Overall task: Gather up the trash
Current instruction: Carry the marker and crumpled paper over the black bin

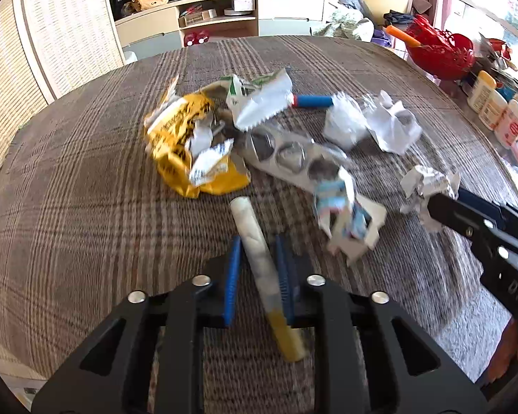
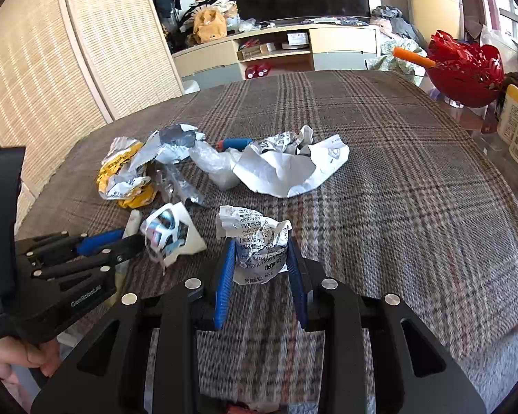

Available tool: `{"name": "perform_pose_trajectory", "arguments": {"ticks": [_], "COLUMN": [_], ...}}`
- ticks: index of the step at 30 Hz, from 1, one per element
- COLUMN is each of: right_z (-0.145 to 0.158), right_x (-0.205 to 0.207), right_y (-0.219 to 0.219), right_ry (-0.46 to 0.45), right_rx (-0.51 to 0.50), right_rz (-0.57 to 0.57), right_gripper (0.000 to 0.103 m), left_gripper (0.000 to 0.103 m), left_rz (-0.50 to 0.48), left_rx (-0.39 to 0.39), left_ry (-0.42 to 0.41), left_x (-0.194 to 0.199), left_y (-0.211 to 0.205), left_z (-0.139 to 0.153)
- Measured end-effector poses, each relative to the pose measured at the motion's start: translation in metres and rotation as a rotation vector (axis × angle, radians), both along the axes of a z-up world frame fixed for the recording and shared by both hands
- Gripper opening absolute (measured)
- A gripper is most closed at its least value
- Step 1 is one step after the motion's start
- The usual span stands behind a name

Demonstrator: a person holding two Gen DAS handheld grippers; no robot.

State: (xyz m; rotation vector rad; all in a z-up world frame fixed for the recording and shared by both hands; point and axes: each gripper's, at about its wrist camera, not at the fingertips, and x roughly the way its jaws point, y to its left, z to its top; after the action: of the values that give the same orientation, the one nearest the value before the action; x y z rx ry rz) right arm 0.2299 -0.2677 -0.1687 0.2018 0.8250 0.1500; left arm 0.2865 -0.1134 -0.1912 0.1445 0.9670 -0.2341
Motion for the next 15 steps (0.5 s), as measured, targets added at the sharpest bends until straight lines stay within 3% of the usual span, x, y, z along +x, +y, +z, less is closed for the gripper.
{"name": "perform_pose_trajectory", "arguments": {"ticks": [15], "right_z": [0.003], "right_x": [-0.075], "right_y": [0.005], "right_ry": [0.03], "right_rx": [0.026], "right_rz": [-0.012], "right_gripper": [0.03], "left_gripper": [0.01], "left_rz": [-0.044], "left_rx": [-0.066], "left_ry": [-0.014], "left_x": [-0.091], "left_y": [0.024], "left_z": [0.001]}}
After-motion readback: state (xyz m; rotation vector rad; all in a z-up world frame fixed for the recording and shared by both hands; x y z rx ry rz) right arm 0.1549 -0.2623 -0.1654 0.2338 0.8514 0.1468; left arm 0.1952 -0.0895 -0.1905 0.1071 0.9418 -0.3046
